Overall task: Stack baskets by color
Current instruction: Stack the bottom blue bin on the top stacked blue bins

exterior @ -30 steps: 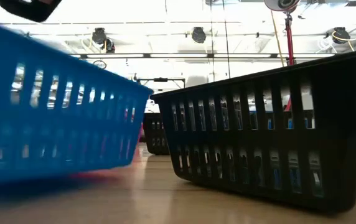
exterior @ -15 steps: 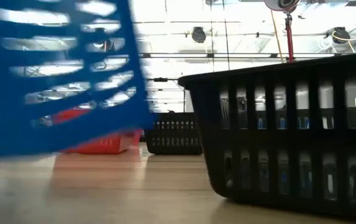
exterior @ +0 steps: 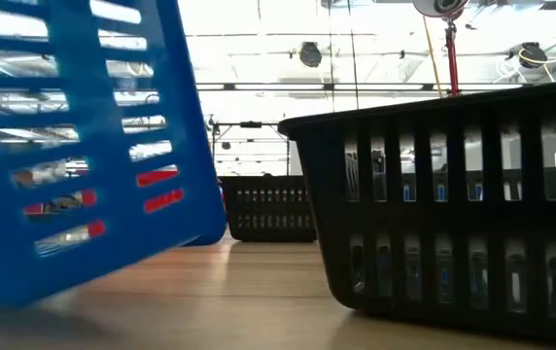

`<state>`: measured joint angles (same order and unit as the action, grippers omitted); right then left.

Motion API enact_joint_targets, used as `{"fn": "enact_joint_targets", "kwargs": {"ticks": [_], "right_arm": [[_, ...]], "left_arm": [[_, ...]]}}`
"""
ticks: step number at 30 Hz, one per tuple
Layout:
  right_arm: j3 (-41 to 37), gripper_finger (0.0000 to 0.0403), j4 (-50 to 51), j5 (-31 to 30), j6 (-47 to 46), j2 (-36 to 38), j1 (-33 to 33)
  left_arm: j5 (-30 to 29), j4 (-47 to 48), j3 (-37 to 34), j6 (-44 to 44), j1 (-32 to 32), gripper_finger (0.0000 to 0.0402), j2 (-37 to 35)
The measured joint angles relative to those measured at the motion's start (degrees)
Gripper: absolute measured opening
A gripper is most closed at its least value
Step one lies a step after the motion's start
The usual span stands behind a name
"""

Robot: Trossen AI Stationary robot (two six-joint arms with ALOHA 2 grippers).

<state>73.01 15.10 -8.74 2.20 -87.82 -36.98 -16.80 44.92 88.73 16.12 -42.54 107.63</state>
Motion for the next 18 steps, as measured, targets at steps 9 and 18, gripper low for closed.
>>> {"fn": "enact_joint_targets", "kwargs": {"ticks": [9, 18], "right_arm": [[0.00, 0.0184, -8.46, 0.67, 1.09, -8.63, 3.66], [0.00, 0.0232, -17.28, 7.76, -1.50, -14.81, 7.00]], "left_arm": [[-1.93, -0.09, 0.00, -1.46, 0.04, 0.0000, 0.00], [-4.15, -0.19, 0.00, -2.53, -0.29, 0.0000, 0.00]]}}
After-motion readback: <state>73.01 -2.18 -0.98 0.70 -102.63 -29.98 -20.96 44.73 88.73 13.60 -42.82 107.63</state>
